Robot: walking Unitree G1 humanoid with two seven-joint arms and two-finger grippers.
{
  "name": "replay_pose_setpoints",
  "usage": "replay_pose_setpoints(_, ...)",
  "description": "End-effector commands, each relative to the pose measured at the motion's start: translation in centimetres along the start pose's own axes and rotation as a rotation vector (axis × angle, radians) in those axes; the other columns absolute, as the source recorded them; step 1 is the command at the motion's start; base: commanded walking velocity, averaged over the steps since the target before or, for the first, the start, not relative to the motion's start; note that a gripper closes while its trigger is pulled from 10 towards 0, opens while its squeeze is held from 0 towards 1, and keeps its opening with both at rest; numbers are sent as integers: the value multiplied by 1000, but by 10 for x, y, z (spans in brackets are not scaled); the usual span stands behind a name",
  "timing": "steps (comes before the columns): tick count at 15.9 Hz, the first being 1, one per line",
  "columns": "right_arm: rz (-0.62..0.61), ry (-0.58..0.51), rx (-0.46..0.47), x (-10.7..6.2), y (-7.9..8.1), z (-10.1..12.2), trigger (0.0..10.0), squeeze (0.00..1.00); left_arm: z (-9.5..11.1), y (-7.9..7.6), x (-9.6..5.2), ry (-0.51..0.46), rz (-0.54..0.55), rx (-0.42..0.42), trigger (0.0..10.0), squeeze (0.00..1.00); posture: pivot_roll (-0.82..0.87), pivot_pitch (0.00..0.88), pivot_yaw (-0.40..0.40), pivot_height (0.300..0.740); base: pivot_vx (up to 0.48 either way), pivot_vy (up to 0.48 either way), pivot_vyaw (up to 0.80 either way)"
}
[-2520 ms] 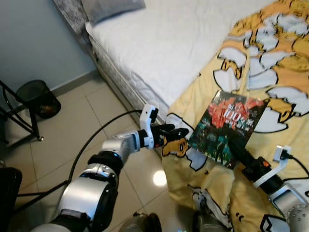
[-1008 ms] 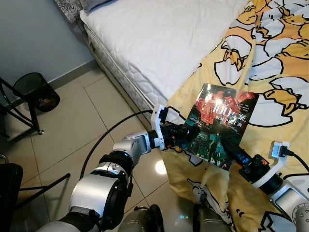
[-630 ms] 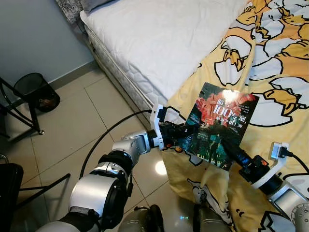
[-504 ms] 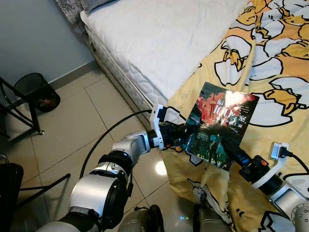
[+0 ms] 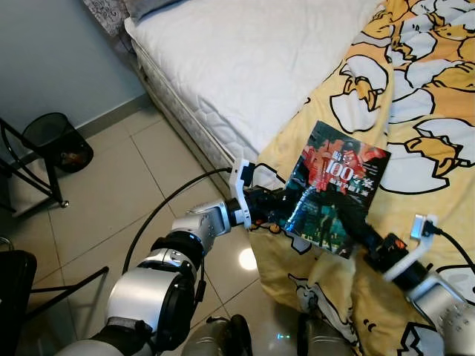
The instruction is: Clean up the room
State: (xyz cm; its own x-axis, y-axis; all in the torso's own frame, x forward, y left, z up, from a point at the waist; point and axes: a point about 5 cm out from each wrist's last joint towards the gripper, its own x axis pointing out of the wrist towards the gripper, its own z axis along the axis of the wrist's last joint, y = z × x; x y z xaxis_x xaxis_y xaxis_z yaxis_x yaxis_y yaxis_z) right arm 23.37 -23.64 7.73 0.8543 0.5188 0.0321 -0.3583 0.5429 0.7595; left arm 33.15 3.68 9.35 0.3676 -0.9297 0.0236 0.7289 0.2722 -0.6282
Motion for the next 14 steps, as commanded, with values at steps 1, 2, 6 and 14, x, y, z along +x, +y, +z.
replay_pose_setpoints(1, -61, -35, -24, -2, -7, 3, 10000, 1000, 15, 3, -5, -53, 20, 38, 0, 0, -237, 164, 188, 740, 0, 0, 0)
replay_pose_setpoints(2, -124, -65, -40, -2, -14, 6, 10000, 1000, 26, 2, -6, -90, 21, 60, 0, 0, -234, 159, 189, 740, 0, 0, 0)
replay_pose_setpoints(6, -288, -152, -103, -9, -32, 20, 10000, 1000, 59, 1, -12, -201, 45, 166, 0, 0, -230, 144, 190, 740, 0, 0, 0)
replay_pose_setpoints(14, -418, -405, -389, -17, -2, 71, 10000, 0, 84, -6, -82, -180, 399, 743, 4392, 0, -231, 48, 136, 740, 0, 0, 0)
